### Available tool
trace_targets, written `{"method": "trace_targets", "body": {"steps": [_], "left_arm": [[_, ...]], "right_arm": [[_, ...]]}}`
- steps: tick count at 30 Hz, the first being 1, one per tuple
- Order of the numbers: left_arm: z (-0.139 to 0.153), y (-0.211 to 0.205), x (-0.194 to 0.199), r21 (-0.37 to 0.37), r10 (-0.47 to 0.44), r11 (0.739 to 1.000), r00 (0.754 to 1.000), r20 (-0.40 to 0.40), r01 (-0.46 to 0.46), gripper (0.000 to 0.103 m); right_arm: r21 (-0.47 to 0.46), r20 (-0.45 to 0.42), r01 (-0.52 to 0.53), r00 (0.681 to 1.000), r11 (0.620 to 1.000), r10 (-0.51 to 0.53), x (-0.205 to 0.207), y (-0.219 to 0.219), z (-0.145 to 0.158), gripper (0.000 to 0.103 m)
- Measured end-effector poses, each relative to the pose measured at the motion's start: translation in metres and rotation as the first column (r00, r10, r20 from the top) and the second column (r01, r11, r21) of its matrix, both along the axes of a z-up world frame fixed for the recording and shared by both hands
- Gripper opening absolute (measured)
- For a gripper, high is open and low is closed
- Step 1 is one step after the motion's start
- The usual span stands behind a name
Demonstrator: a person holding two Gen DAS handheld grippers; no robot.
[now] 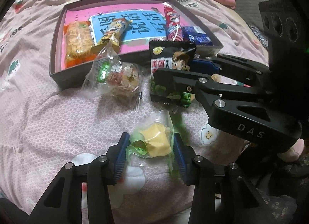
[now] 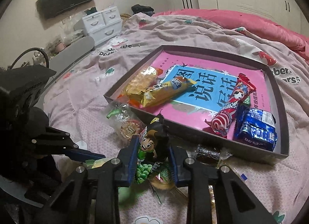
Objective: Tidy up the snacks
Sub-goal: 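Lift the candy bag and green pea bag toward the tray with both tools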
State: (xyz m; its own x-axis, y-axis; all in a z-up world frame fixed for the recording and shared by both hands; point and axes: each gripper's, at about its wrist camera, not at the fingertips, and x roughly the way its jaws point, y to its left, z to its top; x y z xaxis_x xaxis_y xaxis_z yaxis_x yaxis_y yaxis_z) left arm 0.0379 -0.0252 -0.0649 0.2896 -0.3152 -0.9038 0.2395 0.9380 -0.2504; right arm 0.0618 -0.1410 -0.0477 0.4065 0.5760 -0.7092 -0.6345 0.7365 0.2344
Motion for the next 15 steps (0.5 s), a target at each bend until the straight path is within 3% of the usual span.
{"method": "trace_targets", "body": {"steps": [9, 15], "left_arm": [[0.007, 0.003, 0.002, -0.015, 0.015, 1.000, 1.000, 0.012, -0.015, 0.046], [0.000, 0.004, 0.002, -0.019, 0.028, 0.999, 0.999, -0.015, -0.028, 0.046]], "right_arm": [[0.043, -0.022, 0.010, 1.000, 0.999, -0.009, 0.001, -0.010, 0.005, 0.024], [-0.014, -0.043, -0.040, 0.998, 0.999, 0.040, -0.001, 0.008, -0.007, 0.025]]}}
